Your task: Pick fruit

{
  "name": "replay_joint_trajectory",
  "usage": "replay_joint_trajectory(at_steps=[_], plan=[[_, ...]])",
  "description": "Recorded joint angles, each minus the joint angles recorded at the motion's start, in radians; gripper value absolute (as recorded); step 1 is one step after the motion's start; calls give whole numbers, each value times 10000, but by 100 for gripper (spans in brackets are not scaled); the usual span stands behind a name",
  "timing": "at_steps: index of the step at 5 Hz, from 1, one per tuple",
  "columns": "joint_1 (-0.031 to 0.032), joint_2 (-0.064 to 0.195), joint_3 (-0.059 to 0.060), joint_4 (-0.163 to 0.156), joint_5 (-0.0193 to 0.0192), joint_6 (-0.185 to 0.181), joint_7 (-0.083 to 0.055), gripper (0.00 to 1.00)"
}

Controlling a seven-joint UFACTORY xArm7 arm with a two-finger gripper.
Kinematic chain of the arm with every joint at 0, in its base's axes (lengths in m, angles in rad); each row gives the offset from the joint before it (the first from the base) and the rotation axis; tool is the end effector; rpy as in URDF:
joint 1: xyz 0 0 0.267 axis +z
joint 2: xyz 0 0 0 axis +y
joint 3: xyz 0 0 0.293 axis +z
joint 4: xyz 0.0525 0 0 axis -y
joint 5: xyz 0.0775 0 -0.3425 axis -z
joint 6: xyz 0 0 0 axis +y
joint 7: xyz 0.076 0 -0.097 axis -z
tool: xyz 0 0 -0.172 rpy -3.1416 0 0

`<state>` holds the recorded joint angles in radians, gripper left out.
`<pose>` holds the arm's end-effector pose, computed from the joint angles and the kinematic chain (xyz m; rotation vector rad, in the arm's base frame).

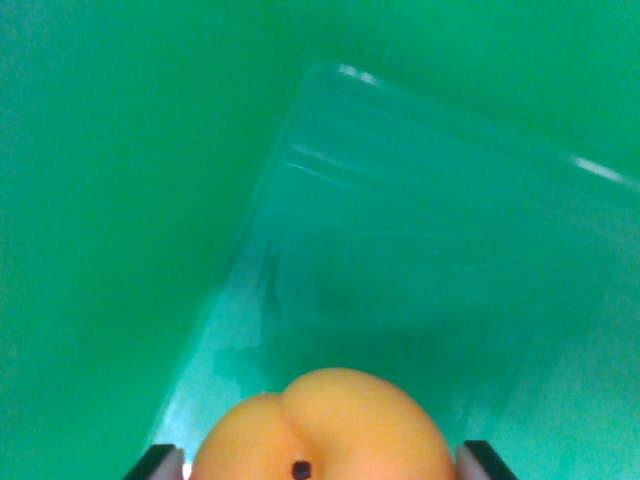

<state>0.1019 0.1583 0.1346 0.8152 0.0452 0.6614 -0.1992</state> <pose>0.4294 0.1122 0.0557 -3.0317 -0.6119 0.0067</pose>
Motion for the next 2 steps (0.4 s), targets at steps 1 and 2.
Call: replay_joint_trajectory(at_steps=[1, 2], plan=[[-5, -108, -3, 204, 8, 311, 3, 100], [-5, -108, -3, 204, 8, 311, 3, 100]])
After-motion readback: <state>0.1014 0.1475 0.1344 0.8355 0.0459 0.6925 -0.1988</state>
